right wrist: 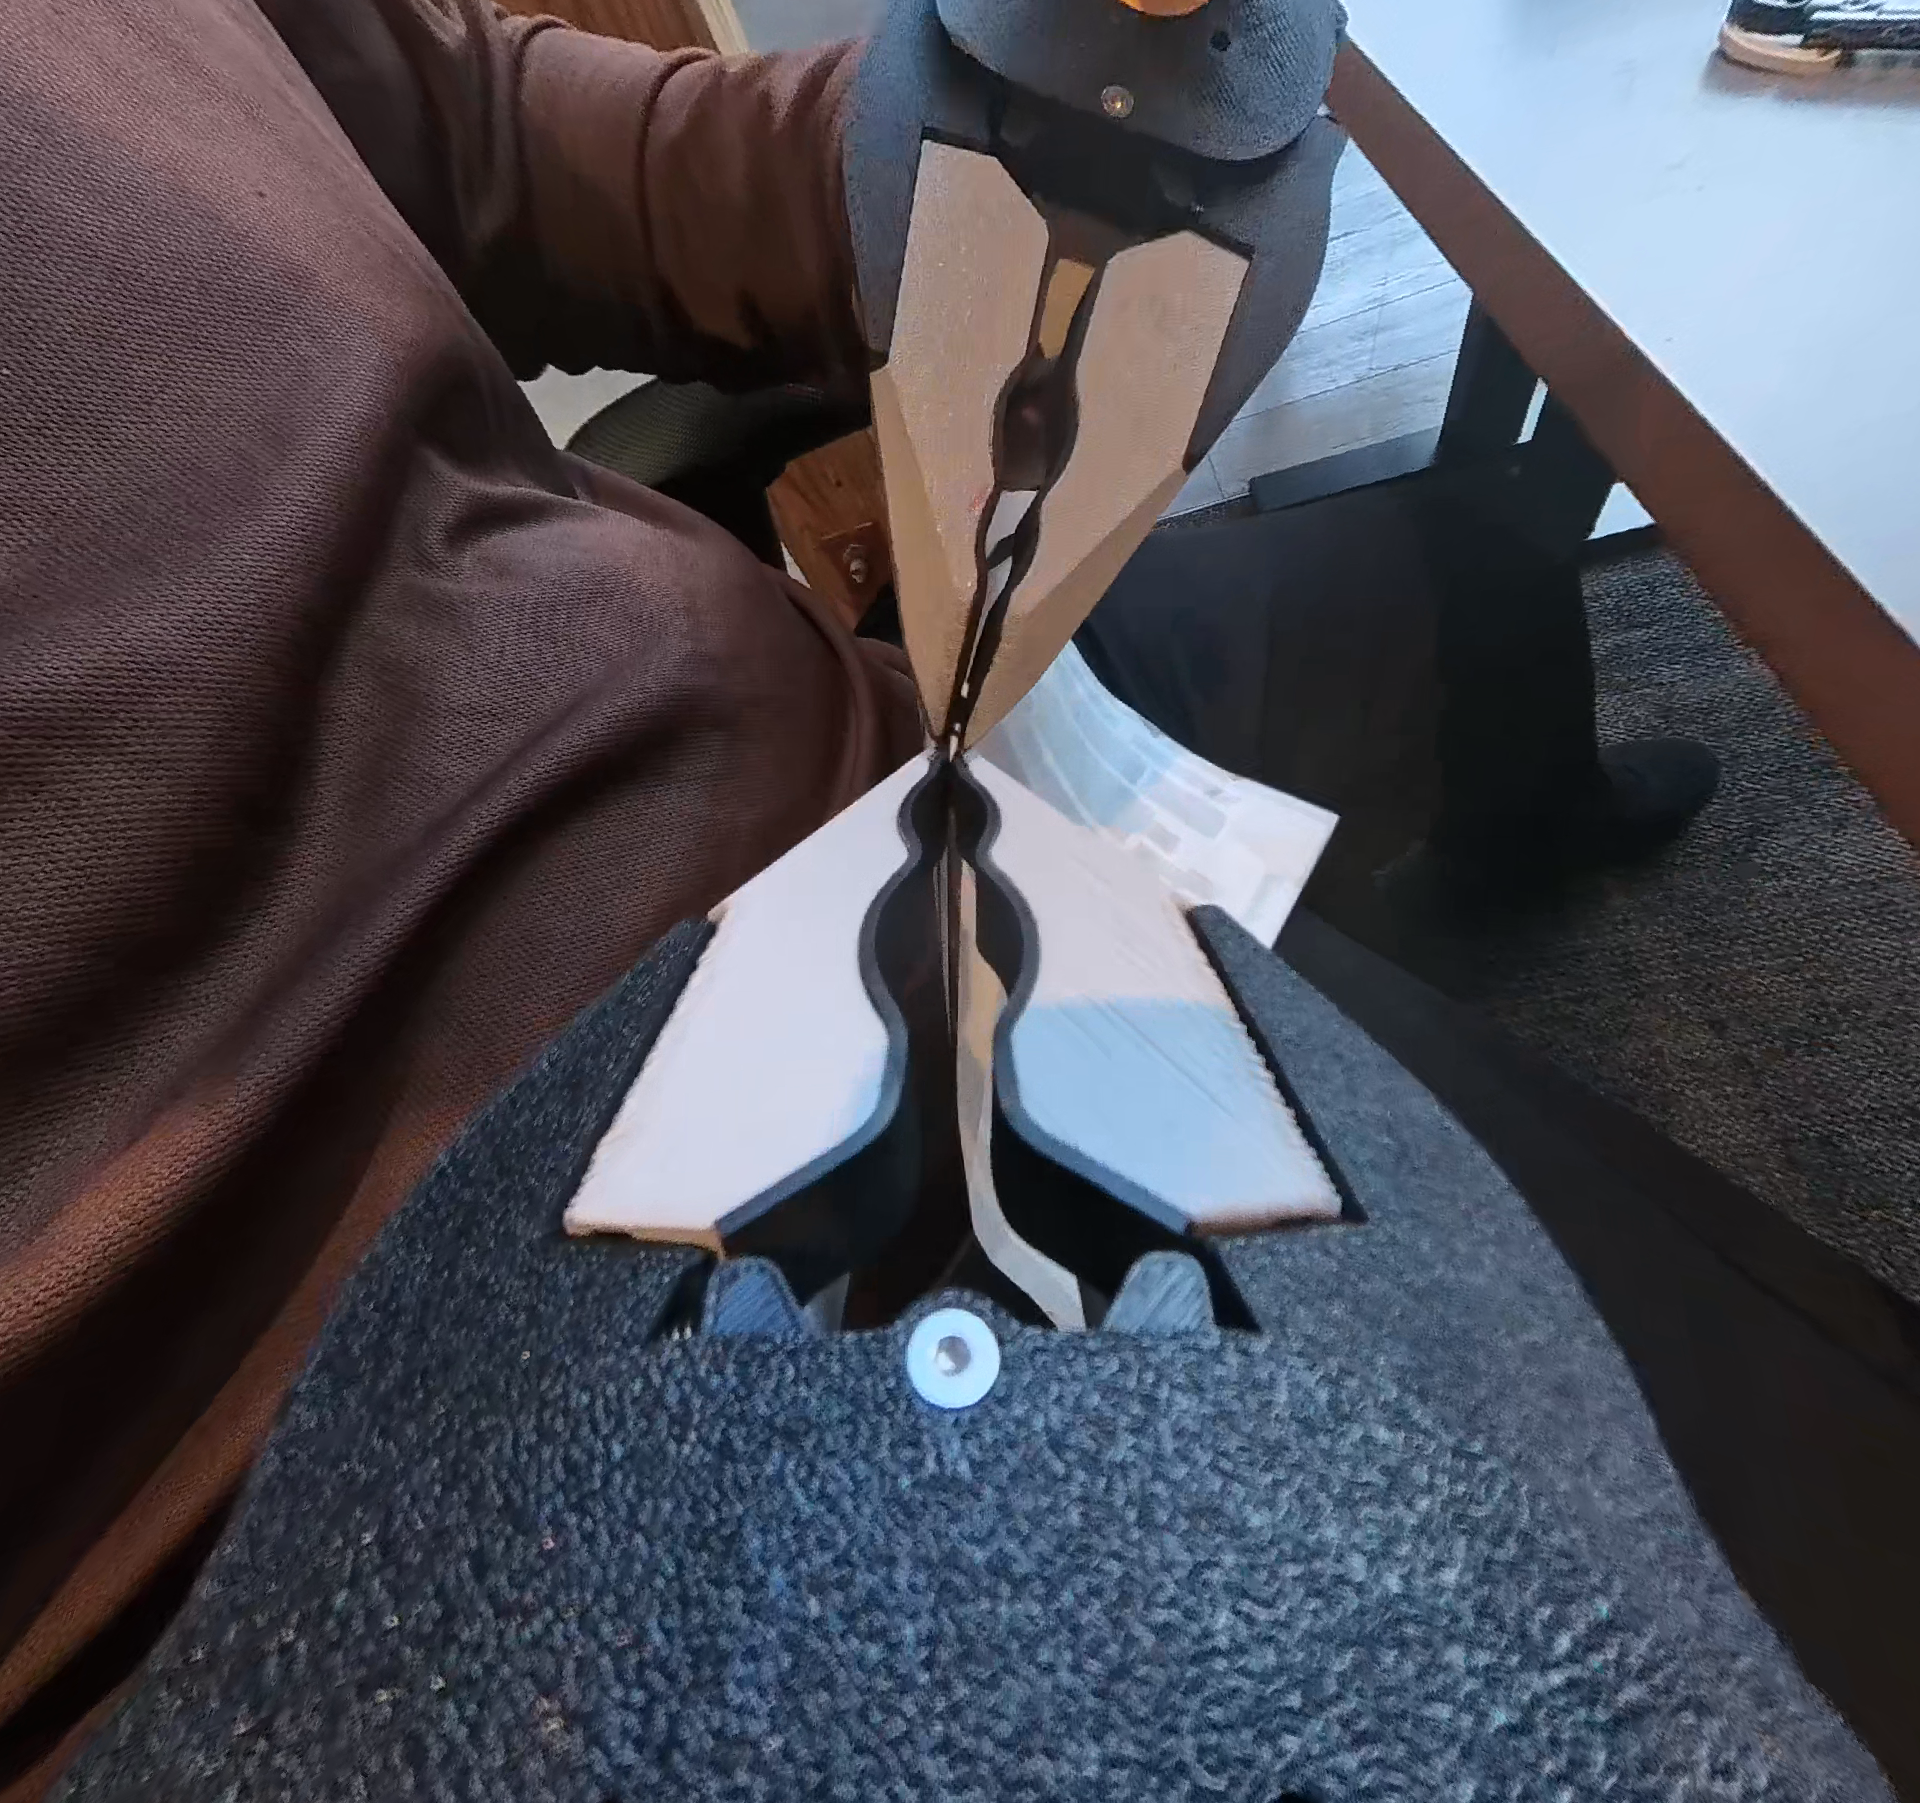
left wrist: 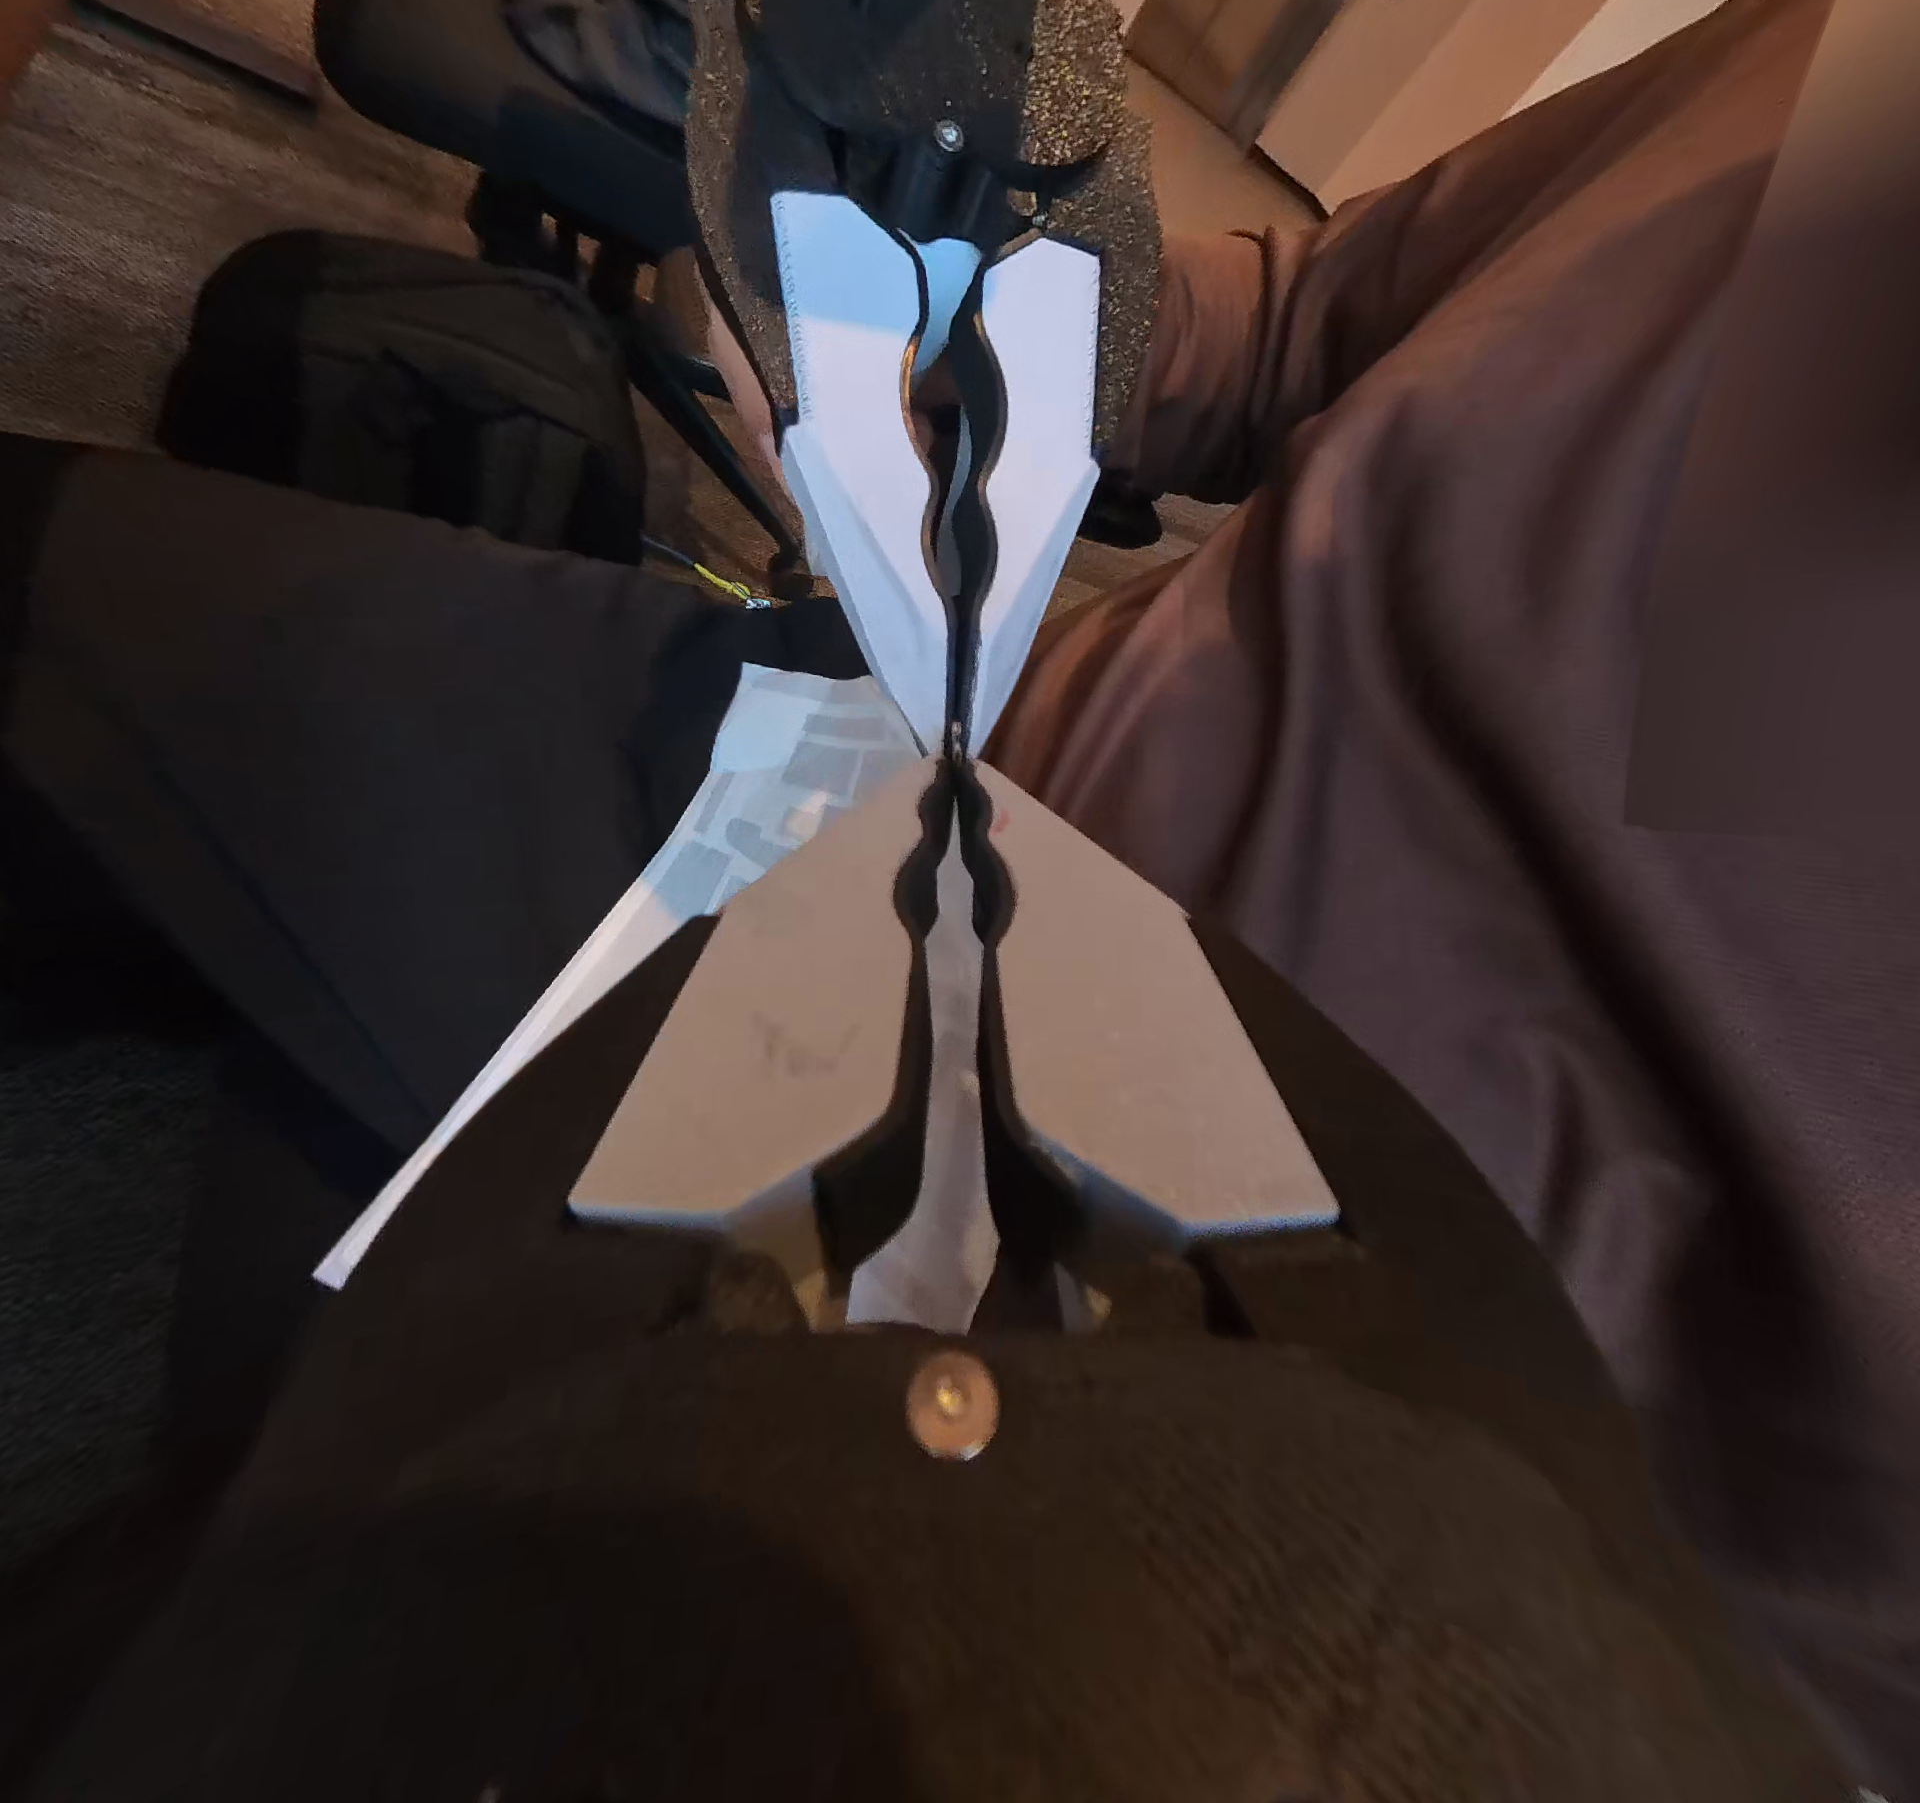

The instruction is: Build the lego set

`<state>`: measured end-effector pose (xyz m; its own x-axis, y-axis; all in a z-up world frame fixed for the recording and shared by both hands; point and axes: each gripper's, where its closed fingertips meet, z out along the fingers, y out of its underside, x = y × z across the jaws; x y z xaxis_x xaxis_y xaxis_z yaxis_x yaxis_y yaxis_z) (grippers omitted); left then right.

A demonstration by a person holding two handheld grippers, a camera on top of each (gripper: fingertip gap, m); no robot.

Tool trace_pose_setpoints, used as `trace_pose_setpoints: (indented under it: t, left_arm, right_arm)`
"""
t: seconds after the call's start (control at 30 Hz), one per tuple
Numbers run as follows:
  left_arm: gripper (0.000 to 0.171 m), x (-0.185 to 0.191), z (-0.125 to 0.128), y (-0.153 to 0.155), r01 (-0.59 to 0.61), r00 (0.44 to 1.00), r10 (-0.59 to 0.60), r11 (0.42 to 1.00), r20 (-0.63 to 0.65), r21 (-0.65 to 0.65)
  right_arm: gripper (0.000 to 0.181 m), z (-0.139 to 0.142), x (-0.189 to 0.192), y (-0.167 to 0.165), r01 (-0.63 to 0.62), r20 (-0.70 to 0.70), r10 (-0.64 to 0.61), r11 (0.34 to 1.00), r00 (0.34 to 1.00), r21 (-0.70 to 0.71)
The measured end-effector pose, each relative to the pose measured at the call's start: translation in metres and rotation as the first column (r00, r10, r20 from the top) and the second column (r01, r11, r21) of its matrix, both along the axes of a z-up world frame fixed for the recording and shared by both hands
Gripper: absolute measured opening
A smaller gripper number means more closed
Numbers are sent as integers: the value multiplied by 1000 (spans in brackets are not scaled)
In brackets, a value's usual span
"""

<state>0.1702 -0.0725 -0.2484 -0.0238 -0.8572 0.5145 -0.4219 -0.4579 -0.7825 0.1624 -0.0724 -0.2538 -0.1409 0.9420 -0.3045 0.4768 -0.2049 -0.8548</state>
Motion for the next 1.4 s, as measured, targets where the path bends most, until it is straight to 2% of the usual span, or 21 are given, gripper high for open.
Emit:
trace_pose_setpoints:
  t: [0.2,0.57,0.67,0.8,0.9,0.97,1.4]
  left_arm:
    - [2,0,6,-1,3,999,0,997,50,-75]
    - [0,1,0,0,-20,999,23,997,42,-72]
    - [0,2,-3,6,-92,995,96,991,41,-93]
    - [0,1,-8,14,-191,976,210,955,60,-227]
    - [0,-1,-17,16,-231,967,251,932,40,-278]
    - [0,-1,-19,16,-237,965,260,926,42,-295]
    - [0,4,-16,17,-223,968,246,932,45,-287]
  right_arm:
    - [0,2,1,0,-12,-13,11,999,1000,-43]
    - [0,-3,0,-1,-13,-1,13,999,1000,-37]
    - [0,-6,0,5,16,11,-16,1000,1000,27]
    - [7,-10,1,18,86,31,-94,976,995,199]
    - [8,-12,2,25,112,44,-130,950,991,290]
    - [3,-13,3,25,110,43,-129,949,991,297]
    - [1,-11,3,21,88,28,-99,958,995,273]
